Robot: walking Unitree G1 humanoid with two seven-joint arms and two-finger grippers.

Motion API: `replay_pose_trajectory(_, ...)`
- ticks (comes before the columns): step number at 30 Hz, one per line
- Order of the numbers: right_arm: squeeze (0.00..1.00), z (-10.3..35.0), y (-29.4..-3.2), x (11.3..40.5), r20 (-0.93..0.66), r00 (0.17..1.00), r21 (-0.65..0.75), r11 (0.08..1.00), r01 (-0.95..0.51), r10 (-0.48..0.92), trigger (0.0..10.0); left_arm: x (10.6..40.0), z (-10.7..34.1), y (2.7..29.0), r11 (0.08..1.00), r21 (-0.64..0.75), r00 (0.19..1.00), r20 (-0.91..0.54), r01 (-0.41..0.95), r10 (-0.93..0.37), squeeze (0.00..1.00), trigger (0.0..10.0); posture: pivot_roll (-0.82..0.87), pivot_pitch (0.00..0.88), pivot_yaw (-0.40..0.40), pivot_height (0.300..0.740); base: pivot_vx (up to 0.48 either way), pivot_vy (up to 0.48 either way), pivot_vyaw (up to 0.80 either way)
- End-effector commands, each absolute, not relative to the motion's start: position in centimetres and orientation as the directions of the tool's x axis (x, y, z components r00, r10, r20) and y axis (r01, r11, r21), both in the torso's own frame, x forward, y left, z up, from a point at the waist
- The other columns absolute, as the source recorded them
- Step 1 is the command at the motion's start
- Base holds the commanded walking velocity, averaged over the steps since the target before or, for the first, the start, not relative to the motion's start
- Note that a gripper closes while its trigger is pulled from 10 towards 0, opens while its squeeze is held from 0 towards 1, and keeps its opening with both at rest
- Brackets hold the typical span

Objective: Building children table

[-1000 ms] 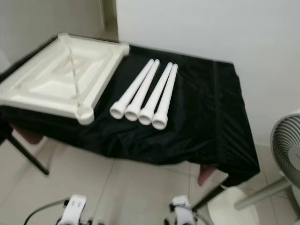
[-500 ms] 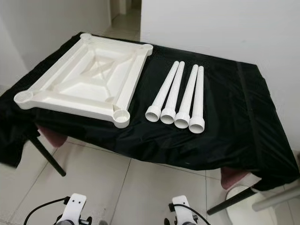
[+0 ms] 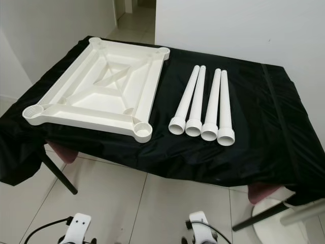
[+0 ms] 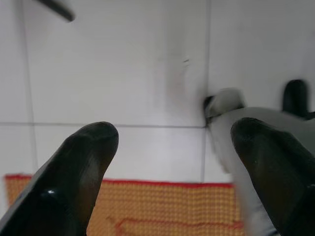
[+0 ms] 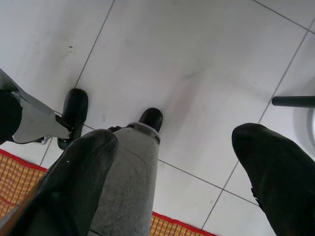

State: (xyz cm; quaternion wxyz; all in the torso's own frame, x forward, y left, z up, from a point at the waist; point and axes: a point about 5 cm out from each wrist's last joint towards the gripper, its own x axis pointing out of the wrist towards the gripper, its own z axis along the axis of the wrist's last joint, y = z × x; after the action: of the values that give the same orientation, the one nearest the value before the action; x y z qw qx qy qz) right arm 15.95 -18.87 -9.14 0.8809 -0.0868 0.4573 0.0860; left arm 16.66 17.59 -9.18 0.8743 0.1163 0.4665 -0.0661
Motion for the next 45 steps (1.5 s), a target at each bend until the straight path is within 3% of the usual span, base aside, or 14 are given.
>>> replay_pose_trajectory(1,0.00,-9.2,-19.0,15.8,-0.828,0.557,-0.080,0.968,-0.239,0.070,10.0,16.3,-9.4,17.6,0.962,0.157,0.546,-0.838,0.222,0.011,0.00,10.0,0.14,0.000,-0.018,0.740,0.000,0.000,0.00)
replay_pose_trajectory(8,0.00,-9.2,-18.9,16.0,-0.827,0.558,-0.077,0.968,-0.240,0.072,10.0,16.8,-9.1,17.5,0.957,0.167,0.560,-0.828,0.237,0.006,0.00,10.0,0.14,0.000,-0.018,0.740,0.000,0.000,0.00)
replay_pose_trajectory(18,0.00,-9.4,-19.3,15.2,-0.832,0.549,-0.085,0.962,-0.260,0.075,10.0,16.6,-9.2,15.6,0.880,0.162,0.552,-0.824,0.447,-0.129,0.00,10.0,0.14,0.000,-0.017,0.740,0.000,0.000,0.00)
replay_pose_trajectory(23,0.00,-9.7,-19.3,14.2,-0.839,0.539,-0.084,0.962,-0.259,0.071,10.0,16.6,-9.2,15.7,0.885,0.158,0.559,-0.819,0.439,-0.131,0.00,10.0,0.14,0.006,-0.011,0.740,0.000,0.000,0.00)
replay_pose_trajectory(27,0.00,-10.4,-19.8,11.1,-0.854,0.516,-0.077,0.962,-0.261,0.071,10.0,16.8,-9.0,16.2,0.899,0.155,0.572,-0.812,0.409,-0.120,0.00,10.0,0.14,0.042,-0.001,0.740,0.000,-0.336,0.00)
replay_pose_trajectory(34,0.00,-10.8,-20.1,8.9,-0.867,0.494,-0.070,0.962,-0.264,0.072,10.0,17.9,-8.5,16.4,0.904,0.174,0.602,-0.792,0.390,-0.107,0.00,10.0,0.14,0.061,0.003,0.740,0.000,-0.331,0.00)
replay_pose_trajectory(45,0.00,-10.3,-19.9,11.4,-0.847,0.525,-0.072,0.961,-0.268,0.083,10.0,19.2,-7.8,17.3,0.908,0.227,0.648,-0.759,0.352,-0.061,0.00,10.0,0.14,0.071,0.009,0.740,0.000,0.000,0.00)
